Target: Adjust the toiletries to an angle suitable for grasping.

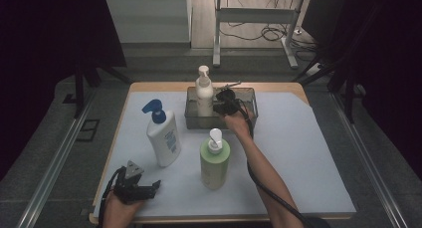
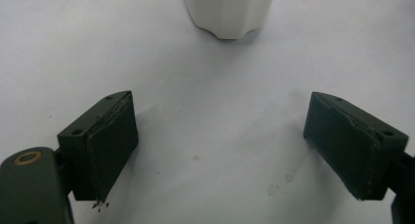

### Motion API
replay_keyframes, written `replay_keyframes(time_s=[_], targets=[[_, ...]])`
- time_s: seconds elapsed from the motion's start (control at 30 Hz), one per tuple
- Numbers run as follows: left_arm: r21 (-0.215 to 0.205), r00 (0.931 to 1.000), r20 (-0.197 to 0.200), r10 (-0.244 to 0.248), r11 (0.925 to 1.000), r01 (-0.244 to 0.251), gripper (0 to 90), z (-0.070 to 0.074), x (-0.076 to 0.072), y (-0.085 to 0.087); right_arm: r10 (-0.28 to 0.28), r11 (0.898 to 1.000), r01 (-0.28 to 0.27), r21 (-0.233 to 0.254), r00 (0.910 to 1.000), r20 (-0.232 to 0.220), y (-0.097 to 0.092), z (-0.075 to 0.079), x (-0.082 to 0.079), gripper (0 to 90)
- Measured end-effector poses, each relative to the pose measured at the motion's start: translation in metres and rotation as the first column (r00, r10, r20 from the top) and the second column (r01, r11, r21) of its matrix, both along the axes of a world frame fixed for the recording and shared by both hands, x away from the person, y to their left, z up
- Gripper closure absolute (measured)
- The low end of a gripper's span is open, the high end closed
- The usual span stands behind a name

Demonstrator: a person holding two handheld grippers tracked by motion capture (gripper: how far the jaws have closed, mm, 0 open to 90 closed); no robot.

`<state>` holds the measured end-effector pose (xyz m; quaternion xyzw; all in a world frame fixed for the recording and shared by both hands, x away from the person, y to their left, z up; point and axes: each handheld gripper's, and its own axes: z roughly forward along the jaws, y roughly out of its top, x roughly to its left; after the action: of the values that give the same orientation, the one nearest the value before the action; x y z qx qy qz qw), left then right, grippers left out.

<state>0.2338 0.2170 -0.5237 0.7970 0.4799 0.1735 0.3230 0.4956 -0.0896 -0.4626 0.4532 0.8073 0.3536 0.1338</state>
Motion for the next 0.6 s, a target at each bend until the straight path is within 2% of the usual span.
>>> replay_keyframes(time_s=[0.6], targets=[[0.000,1.0000,0.000,0.000,1.0000,0.000,12.3,0.000,0.000,0.000,0.035,0.999,-0.035,0.015,0.9993,-0.011,0.015,0.000,-0.001,89.3]])
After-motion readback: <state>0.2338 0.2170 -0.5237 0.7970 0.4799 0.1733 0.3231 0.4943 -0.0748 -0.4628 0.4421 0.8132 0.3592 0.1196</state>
